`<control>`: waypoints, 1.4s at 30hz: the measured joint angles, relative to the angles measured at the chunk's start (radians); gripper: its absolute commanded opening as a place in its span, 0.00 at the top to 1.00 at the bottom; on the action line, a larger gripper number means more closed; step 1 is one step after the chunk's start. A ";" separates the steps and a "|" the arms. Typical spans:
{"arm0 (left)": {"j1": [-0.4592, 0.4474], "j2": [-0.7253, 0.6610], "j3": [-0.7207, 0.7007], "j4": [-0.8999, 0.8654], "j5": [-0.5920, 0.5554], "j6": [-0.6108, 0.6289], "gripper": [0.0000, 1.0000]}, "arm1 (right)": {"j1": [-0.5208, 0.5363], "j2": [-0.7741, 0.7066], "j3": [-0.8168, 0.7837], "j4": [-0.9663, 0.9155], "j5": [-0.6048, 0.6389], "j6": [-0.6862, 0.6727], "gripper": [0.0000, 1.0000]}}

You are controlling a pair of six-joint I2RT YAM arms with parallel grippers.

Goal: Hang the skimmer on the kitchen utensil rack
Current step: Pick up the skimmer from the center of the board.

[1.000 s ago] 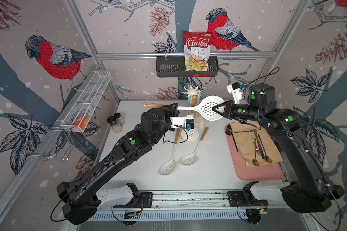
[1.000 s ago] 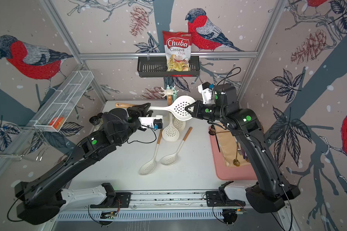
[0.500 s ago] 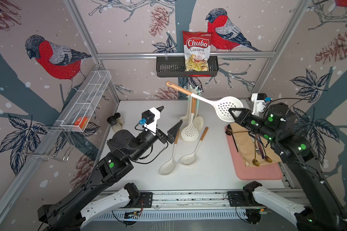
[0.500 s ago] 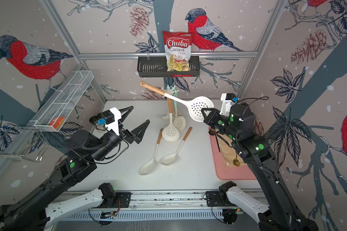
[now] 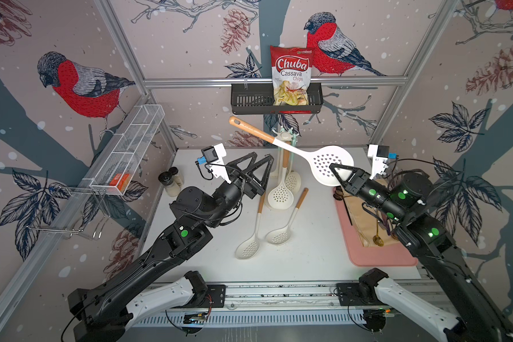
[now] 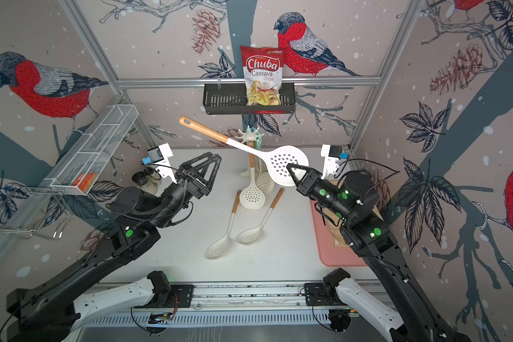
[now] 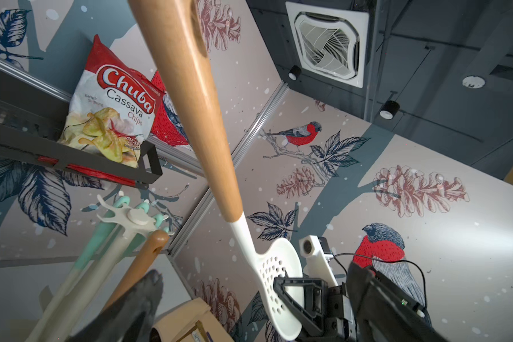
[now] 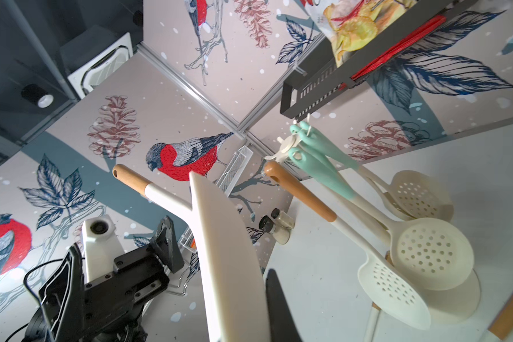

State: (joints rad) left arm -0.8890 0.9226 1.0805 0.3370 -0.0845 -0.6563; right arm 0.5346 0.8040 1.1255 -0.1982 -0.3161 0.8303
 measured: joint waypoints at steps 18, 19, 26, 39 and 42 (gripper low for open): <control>0.049 0.047 0.054 0.156 -0.075 -0.090 0.79 | 0.043 -0.066 -0.066 0.024 0.006 -0.033 1.00; 0.049 0.047 0.054 0.155 -0.076 -0.090 0.88 | 0.045 -0.066 -0.068 0.024 0.008 -0.033 1.00; 0.049 0.076 0.156 0.013 -0.047 -0.023 1.00 | 0.047 -0.100 -0.094 0.030 0.044 -0.048 0.28; 0.050 0.144 0.388 -0.539 0.062 0.055 1.00 | 0.089 0.014 0.143 -0.127 0.290 -0.449 0.05; 0.050 0.148 0.381 -0.569 0.087 0.054 1.00 | 0.255 0.080 0.190 -0.137 0.358 -0.512 0.06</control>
State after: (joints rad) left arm -0.8391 1.0710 1.4612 -0.2321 0.0025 -0.6025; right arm 0.7895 0.8837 1.3159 -0.3355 0.0418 0.3187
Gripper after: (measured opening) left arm 0.201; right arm 0.940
